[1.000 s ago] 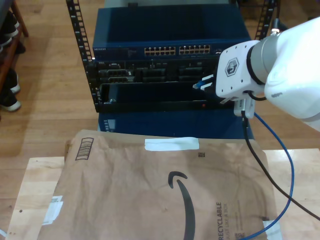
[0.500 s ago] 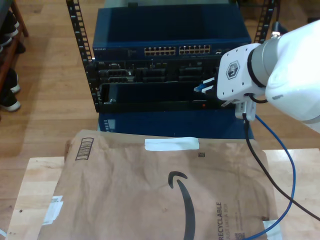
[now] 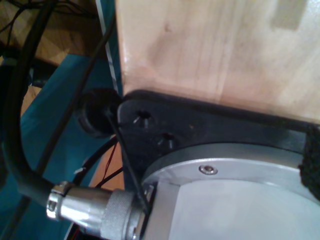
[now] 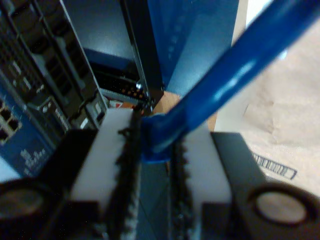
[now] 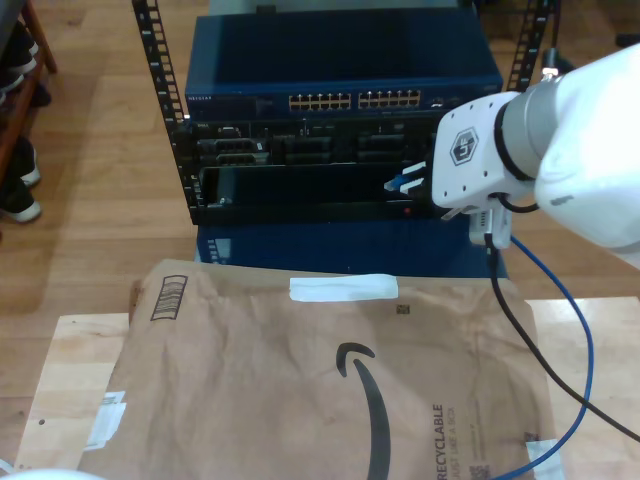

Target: Grab the cable and plug it in

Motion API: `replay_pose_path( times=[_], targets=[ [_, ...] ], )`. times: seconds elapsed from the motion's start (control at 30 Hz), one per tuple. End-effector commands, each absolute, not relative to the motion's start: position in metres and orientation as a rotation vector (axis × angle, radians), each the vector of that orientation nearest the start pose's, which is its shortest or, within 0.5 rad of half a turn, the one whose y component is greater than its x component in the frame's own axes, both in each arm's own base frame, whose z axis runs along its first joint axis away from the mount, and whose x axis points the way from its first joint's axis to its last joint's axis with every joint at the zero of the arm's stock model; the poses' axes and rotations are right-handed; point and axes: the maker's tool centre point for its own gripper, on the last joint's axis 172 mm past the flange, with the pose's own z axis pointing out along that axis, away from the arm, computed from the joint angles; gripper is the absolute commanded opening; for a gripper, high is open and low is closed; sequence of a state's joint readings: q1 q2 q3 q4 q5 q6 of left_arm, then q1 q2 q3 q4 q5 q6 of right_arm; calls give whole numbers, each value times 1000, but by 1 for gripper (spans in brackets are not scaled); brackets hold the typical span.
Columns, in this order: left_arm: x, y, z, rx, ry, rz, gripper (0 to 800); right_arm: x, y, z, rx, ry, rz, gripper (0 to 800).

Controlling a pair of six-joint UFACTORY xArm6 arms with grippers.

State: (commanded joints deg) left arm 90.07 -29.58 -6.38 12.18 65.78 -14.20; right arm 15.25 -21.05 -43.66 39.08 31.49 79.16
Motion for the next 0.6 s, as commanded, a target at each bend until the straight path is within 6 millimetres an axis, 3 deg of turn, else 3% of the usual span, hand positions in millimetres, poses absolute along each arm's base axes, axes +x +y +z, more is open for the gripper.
replay_pose_path(
  times=[0.13, 0.3, 0.37, 0.6],
  targets=[
    [-45, 106, 41, 1908, 2130, -749, 799, 465, 178, 305, -1674, 1715, 13, 0],
    [-45, 106, 41, 1907, 2130, -751, 799, 448, 174, 273, -1710, 1752, 33, 0],
    [-45, 106, 41, 1907, 2130, -751, 799, 449, 175, 269, -1708, 1759, 41, 0],
    [-45, 106, 41, 1908, 2130, -749, 799, 457, 230, 296, -1777, 1640, 64, 0]
  ],
)
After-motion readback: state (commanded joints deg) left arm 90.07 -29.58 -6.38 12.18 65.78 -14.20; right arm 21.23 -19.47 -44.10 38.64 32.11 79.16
